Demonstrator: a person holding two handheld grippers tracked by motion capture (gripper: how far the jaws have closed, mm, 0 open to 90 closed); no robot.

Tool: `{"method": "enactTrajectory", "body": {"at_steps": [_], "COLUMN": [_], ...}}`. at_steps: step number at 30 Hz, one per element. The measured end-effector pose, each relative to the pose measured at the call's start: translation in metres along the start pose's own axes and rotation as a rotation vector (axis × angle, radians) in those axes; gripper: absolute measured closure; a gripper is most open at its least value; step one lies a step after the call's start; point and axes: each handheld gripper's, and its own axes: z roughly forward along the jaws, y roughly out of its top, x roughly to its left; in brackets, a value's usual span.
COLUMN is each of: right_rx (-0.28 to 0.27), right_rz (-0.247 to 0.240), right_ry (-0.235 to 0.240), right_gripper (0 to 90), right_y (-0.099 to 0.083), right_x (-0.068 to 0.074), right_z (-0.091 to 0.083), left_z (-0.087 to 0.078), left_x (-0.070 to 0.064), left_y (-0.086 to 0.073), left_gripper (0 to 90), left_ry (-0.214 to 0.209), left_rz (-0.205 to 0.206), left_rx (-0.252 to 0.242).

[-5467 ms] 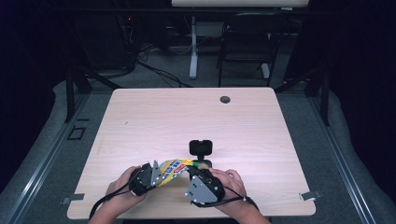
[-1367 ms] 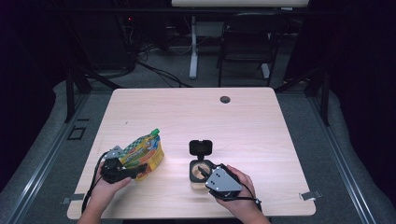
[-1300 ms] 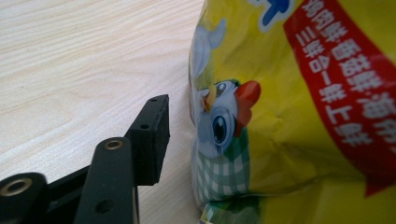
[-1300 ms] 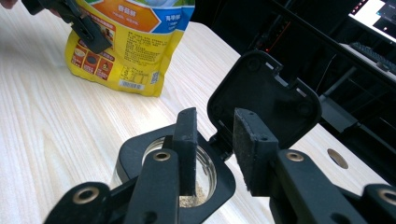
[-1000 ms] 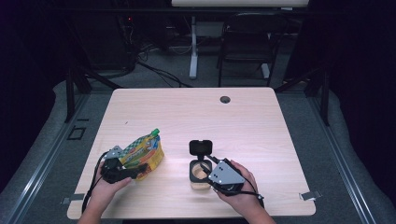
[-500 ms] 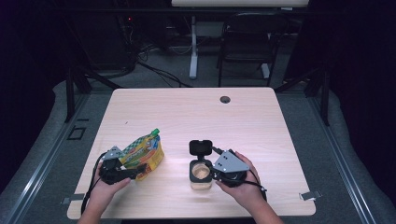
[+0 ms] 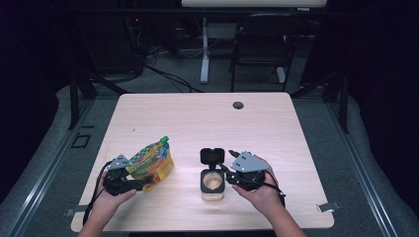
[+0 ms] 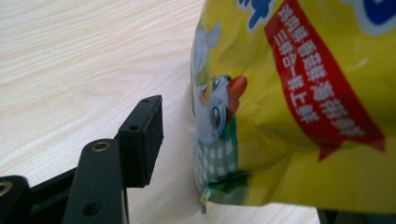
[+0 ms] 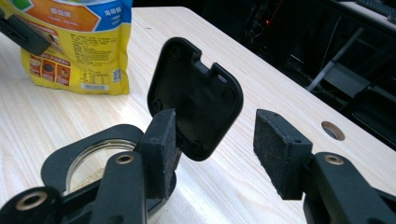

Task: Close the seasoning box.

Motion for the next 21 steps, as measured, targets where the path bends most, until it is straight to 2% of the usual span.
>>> {"method": "enactTrajectory", "body": {"at_steps": [3,5,9,13,17,18,21], "right_rx": [0.002,0.006,0.011,0.011,0.021,0.029,0.029], "right_rz": [0.010,0.022,0.035,0.059,0.060,0.050,0.040], "right_ry": [0.002,0.012,0.021,0.065,0.083,0.101,0.110], "right_gripper": [48.3,46.8,46.3,44.9,44.6,44.8,46.1], "right_y": [0.000,0.001,0.005,0.008,0.010,0.011,0.012], "right_x": [-0.003,-0.005,-0.009,-0.013,-0.012,-0.011,-0.009], "right_z": [0.001,0.003,0.009,0.016,0.023,0.028,0.029], "left_z": [-0.001,-0.003,-0.007,-0.012,-0.013,-0.013,-0.013], "left_x": [0.000,-0.001,-0.004,-0.004,-0.005,-0.005,-0.005], "left_y": [-0.001,-0.002,-0.005,-0.009,-0.011,-0.013,-0.015], "left_gripper": [40.9,40.9,40.8,40.9,41.0,41.1,41.4], "left_ry": [-0.003,-0.002,-0.002,-0.007,-0.011,-0.012,-0.009], "left_rz": [-0.007,0.007,0.006,0.007,0.002,0.007,0.005], "left_rx": [-0.007,-0.001,-0.003,-0.015,-0.028,-0.028,-0.033]}}
